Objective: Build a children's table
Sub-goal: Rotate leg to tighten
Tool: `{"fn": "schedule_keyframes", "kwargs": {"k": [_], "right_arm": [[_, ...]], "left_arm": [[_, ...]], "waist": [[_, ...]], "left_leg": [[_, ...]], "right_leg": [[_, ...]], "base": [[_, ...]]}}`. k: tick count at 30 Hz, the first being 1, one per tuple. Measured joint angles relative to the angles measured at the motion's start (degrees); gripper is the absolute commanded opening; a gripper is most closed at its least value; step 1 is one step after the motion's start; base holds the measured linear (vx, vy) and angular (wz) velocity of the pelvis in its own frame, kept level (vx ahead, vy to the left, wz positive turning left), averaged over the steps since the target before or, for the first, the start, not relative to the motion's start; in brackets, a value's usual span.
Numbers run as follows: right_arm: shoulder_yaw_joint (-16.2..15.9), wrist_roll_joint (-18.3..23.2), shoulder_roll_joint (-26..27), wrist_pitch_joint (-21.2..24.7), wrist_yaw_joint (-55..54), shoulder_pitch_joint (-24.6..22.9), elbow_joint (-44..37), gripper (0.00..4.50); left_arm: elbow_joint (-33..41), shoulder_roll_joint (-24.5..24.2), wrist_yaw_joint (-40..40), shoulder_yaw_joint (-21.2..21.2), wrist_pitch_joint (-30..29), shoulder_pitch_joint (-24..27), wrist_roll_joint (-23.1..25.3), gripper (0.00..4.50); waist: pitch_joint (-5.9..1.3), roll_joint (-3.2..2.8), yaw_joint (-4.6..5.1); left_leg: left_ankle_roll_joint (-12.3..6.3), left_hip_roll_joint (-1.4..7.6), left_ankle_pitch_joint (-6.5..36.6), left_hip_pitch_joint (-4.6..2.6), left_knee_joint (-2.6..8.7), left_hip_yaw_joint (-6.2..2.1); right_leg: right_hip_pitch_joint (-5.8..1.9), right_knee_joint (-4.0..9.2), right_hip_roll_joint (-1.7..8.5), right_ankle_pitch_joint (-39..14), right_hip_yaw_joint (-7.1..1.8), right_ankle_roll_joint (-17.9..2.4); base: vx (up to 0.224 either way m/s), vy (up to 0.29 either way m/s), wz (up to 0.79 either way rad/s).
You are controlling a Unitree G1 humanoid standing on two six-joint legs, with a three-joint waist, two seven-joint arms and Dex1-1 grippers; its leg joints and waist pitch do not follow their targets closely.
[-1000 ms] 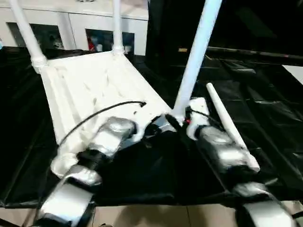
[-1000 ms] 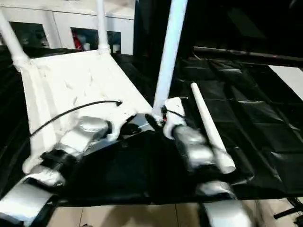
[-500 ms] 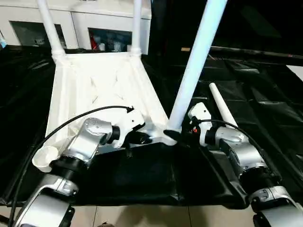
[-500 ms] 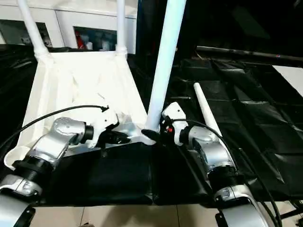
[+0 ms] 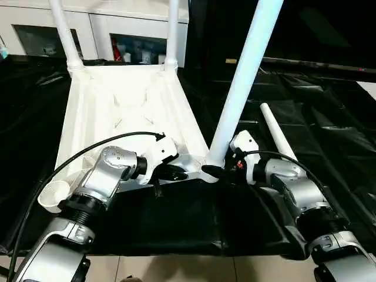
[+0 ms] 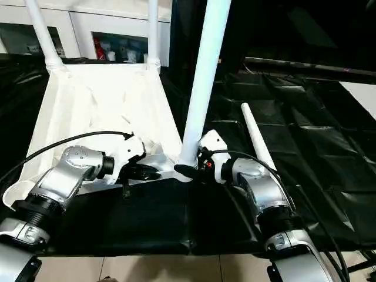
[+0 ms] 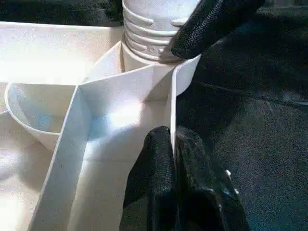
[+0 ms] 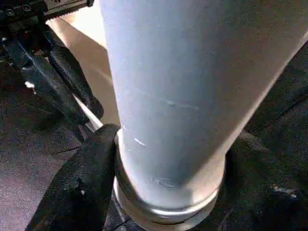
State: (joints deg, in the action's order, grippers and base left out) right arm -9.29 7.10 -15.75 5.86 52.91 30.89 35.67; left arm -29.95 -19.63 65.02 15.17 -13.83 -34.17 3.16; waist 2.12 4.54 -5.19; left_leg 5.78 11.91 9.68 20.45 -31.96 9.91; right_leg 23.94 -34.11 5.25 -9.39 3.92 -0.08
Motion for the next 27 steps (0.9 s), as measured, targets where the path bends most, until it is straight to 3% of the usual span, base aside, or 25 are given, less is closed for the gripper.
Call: {"fn": "schedule_keyframes", "kwargs": {"k": [4, 10, 12, 16, 18, 20, 25, 27], "right_arm": [[1.94, -0.18, 2.49, 0.1, -6.21, -0.06, 1.44, 2.77], [10.54, 0.03, 11.24, -0.27, -32.48, 3.03, 8.54, 2.76], [11.94, 0.18, 13.0, -0.71, -38.42, 3.97, 9.99, 2.76], [12.09, -0.22, 14.7, -2.65, -41.2, 4.16, 10.75, 2.76], [12.11, -0.61, 14.72, -3.34, -40.91, 3.91, 10.74, 3.31], [12.2, -0.6, 14.86, -3.96, -40.1, 3.61, 10.66, 3.48], [11.02, -0.84, 15.25, -5.76, -37.57, 2.42, 9.98, 3.67], [10.02, -0.98, 13.26, -5.71, -35.95, 0.24, 5.97, 3.67]], "left_arm": [[-1.82, 1.73, -3.58, -0.27, -1.4, -1.18, 0.48, 0.0], [-11.25, 12.5, -21.31, -1.6, -5.82, -7.58, 2.77, 0.0], [-12.69, 14.67, -25.23, -1.69, -6.38, -8.53, 3.11, 0.0], [-12.96, 15.75, -26.7, -1.86, -6.79, -8.86, 3.21, 0.0], [-12.96, 15.76, -26.69, -1.83, -6.77, -8.86, 3.22, 0.0], [-13.12, 15.68, -26.69, -1.84, -6.59, -8.86, 3.26, 0.0], [-13.76, 14.53, -29.08, -1.93, -4.48, -8.83, 3.91, 0.0], [-13.41, 14.51, -29.28, -1.92, -3.32, -8.53, 4.1, 0.0]], "waist": [[-0.01, 0.01, 0.12], [-0.04, 0.0, 0.21], [-0.08, -0.05, 0.04], [-0.11, -0.12, -0.04], [-0.09, -0.18, -0.06], [-0.1, -0.25, 0.03], [-0.07, -0.21, 1.31], [0.03, -0.33, 1.36]], "left_leg": [[0.01, 0.0, -0.01, -0.06, -0.12, 0.0], [0.01, -0.03, 0.0, -0.31, -0.39, -0.02], [-0.04, -0.04, 0.04, -0.27, -0.32, -0.02], [-0.08, -0.04, 0.07, -0.23, -0.19, -0.01], [-0.08, -0.04, 0.07, -0.21, -0.22, -0.01], [-0.08, -0.04, 0.07, -0.23, -0.22, -0.02], [-0.08, 0.0, 0.06, -0.07, -0.23, -0.08], [-0.08, -0.01, 0.06, 0.04, -0.24, -0.07]], "right_leg": [[-0.06, -0.06, 0.0, 0.03, -0.03, -0.03], [-0.14, -0.06, 0.03, 0.14, -0.11, 0.01], [-0.15, 0.04, 0.03, 0.12, -0.08, 0.04], [-0.14, 0.05, 0.03, 0.11, -0.03, 0.04], [-0.14, 0.07, 0.03, 0.11, -0.03, 0.04], [-0.15, 0.08, 0.03, 0.1, -0.04, 0.06], [-0.11, 0.03, -0.01, 0.14, -0.04, 0.09], [-0.05, 0.05, -0.01, 0.15, -0.03, 0.1]], "base": [[0.0, 0.0, 0.0], [0.0, 0.0, 0.0], [0.0, 0.0, 0.0], [0.0, 0.0, 0.0], [0.0, 0.0, 0.0], [0.0, 0.0, 0.0], [0.0, 0.0, 0.0], [0.0, 0.0, 0.0]]}}
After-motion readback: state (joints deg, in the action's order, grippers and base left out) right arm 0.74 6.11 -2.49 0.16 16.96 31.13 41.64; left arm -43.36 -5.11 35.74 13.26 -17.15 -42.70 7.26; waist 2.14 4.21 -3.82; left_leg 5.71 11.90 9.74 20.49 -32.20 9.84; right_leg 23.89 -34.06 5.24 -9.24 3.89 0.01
